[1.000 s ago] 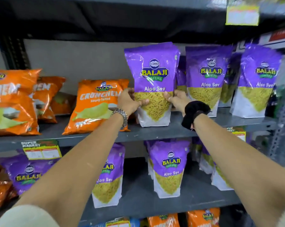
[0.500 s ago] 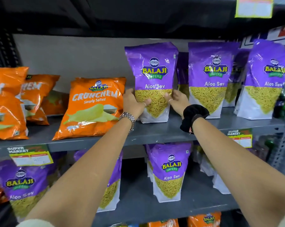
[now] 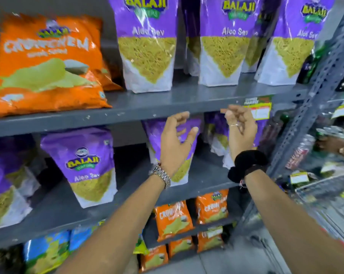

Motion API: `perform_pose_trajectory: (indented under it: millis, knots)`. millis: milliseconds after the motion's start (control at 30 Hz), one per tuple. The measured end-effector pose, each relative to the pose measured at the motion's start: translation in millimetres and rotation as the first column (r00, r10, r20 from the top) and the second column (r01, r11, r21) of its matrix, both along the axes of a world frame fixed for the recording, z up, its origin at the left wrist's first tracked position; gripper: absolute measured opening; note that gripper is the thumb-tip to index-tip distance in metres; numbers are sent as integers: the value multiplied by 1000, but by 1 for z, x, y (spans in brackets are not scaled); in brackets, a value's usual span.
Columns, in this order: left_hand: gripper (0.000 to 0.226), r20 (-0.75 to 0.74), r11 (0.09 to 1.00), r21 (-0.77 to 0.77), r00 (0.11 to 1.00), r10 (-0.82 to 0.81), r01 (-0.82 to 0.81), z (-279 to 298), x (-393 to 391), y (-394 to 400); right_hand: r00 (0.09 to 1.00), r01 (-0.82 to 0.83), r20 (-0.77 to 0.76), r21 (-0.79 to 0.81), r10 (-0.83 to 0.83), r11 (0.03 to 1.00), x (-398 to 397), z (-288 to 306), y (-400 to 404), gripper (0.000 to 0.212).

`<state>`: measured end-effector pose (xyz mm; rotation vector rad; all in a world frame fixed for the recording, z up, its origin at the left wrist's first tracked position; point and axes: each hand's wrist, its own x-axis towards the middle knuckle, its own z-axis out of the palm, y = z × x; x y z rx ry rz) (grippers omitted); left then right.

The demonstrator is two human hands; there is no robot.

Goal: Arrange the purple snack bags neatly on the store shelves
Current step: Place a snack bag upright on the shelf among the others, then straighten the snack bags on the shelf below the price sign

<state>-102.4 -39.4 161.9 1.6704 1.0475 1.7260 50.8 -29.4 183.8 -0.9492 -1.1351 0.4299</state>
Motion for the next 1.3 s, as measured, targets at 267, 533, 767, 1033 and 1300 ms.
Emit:
perform_pose_trajectory:
  millis: [267,533,767,1033,1300]
  knots:
    - [37,-41,904,-423,996,-78,53,-102,84,55,997,51,-46,-276,-66,960,100,-101,29,17]
    - [50,-125,668,-744,979,-161,15,-187,175,111,992,-93,-128,-594,20,799,197,-184,90,43]
    - [59,-104,623,-782,987,-126,-3,-205,220,149,936,-303,-346,-688,69,659,230,-194,142,69]
    - [42,-53,694,-718,990,-133,54,-208,233,151,933,-333,-339,-686,120,648,237,-202,156,61]
    - [45,-65,678,-735,995,-75,3,-208,240,131,943,-322,-301,-704,144,634,245,-214,144,79]
